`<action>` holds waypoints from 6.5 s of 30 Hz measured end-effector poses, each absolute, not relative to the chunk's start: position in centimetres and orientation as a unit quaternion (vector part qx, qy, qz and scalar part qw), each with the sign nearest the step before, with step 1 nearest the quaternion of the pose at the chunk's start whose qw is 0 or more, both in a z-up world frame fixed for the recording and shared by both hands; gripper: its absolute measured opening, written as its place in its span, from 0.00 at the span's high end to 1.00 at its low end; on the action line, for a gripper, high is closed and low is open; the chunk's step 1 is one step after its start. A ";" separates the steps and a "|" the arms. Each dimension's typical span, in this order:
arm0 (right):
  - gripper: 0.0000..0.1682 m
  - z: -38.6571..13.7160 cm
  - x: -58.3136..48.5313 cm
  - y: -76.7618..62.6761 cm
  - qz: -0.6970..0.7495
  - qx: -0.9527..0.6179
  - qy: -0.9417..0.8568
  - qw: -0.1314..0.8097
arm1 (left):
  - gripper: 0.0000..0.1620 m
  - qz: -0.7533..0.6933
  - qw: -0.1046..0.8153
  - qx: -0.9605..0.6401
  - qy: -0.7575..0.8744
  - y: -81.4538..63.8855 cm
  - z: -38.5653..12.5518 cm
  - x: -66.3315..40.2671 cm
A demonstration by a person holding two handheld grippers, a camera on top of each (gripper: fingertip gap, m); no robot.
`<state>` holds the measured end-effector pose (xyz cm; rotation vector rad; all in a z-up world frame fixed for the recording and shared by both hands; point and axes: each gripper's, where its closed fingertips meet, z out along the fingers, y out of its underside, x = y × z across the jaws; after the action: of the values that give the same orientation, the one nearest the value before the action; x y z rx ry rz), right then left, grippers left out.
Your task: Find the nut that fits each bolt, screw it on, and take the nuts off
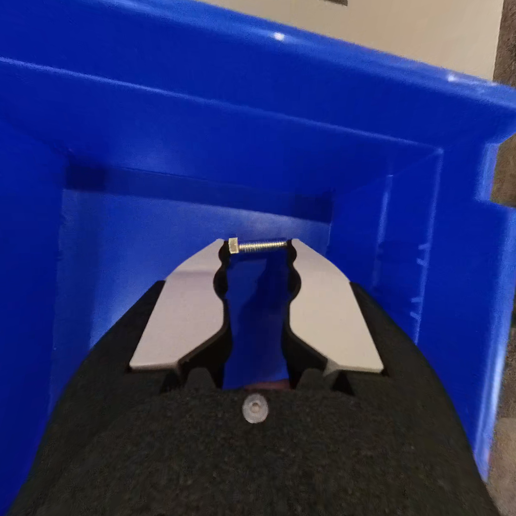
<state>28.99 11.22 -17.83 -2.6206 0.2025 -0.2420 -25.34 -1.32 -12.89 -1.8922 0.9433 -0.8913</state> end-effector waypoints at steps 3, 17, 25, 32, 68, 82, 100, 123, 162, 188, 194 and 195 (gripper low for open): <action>0.76 -18.8 29.1 11.1 -0.081 -0.966 0.089 0.231 | 0.82 -0.356 0.407 -0.756 0.369 -1.2 -13.0 -25.6; 0.71 -4.3 -5.5 0.7 0.304 -0.753 -0.098 0.575 | 0.82 -0.324 0.419 -0.777 0.340 -0.3 -12.1 -28.7; 0.77 -9.4 -12.0 -0.6 0.294 -0.761 -0.145 0.559 | 0.86 -0.193 0.484 -0.835 0.176 7.6 -5.1 -38.3; 0.78 -9.8 -11.7 -1.2 0.300 -0.758 -0.154 0.558 | 0.79 -0.072 0.336 -0.935 0.089 17.6 -11.0 -43.6; 0.81 -10.2 -11.2 -0.2 0.302 -0.780 -0.170 0.522 | 0.97 -0.271 0.391 -0.846 0.240 15.8 -5.9 -40.6; 0.80 -4.3 -17.3 4.1 0.443 -0.693 -0.275 0.498 | 0.97 -0.665 0.303 -0.597 0.331 7.8 2.6 -26.2; 0.86 -0.5 -17.8 0.4 0.741 -0.483 -0.245 0.398 | 0.97 -0.822 0.083 -0.445 0.345 -0.2 1.1 -18.2; 0.92 -4.9 -15.4 4.9 0.480 -0.689 -0.241 0.486 | 0.78 -0.493 0.349 -0.663 0.443 5.2 -5.6 -17.7; 0.66 -3.3 -17.2 0.4 0.625 -0.615 -0.271 0.397 | 0.91 -0.646 0.324 -0.543 0.428 2.2 -1.6 -18.1; 0.71 -2.0 -17.1 -0.2 0.590 -0.606 -0.297 0.443 | 0.91 -0.651 0.311 -0.524 0.452 0.5 -1.5 -17.8; 0.70 0.1 -17.8 -0.6 0.592 -0.576 -0.308 0.472 | 0.91 -0.635 0.308 -0.540 0.459 0.9 -2.7 -17.7; 0.70 0.6 -17.4 -0.5 0.589 -0.572 -0.302 0.485 | 0.91 -0.629 0.309 -0.544 0.462 0.9 -2.9 -17.7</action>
<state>-17.44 -0.50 0.59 -1.3930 -0.7349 1.4337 -17.69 0.91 -2.91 -1.4365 1.2215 -1.6617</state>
